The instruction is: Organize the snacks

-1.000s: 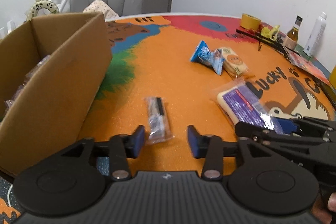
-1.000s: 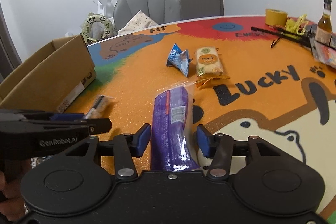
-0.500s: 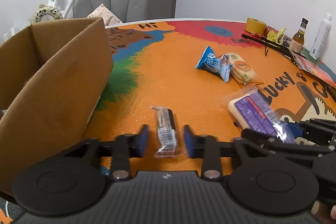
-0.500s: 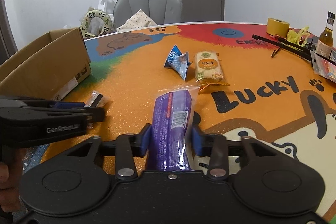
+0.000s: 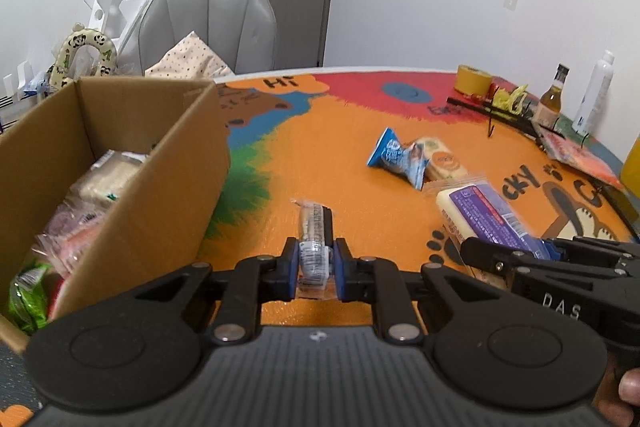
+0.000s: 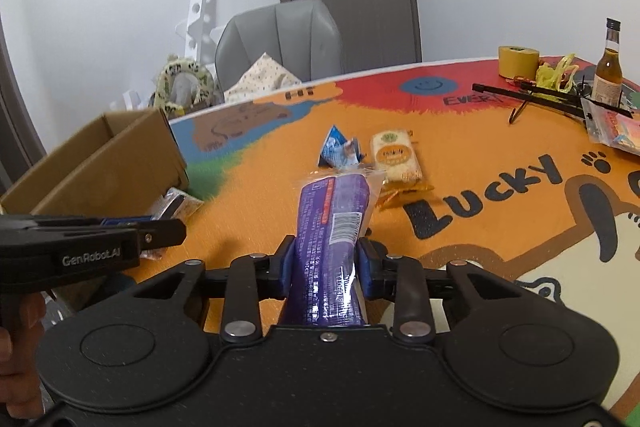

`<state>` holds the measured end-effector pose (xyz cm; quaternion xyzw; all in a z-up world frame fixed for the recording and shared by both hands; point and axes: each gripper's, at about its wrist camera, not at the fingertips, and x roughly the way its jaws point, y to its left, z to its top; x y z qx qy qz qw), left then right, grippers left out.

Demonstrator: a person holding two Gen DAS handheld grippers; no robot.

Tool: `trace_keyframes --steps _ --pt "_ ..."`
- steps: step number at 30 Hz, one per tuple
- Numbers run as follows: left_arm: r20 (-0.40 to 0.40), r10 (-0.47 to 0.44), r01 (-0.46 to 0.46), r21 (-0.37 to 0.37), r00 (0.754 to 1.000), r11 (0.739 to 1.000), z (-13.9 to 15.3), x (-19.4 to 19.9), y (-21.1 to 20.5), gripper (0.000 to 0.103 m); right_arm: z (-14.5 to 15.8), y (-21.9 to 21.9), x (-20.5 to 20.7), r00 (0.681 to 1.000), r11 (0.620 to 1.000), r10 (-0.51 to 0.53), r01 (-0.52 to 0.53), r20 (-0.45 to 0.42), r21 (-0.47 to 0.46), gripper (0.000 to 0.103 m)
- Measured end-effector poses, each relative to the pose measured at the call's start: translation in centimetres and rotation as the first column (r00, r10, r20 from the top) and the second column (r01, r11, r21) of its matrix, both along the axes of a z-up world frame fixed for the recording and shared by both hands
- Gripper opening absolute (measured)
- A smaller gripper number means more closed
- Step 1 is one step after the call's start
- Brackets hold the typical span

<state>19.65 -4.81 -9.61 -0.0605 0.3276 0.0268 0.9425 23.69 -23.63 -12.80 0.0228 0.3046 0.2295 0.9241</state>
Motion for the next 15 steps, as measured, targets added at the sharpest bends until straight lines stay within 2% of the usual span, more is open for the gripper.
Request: trace_keyframes --steps 15 --pt "0.092 -0.010 0.010 0.001 0.996 1.000 4.0 -2.1 1.7 0.017 3.8 1.6 -1.1 0.994 0.999 0.029 -0.033 0.105 0.028 0.029"
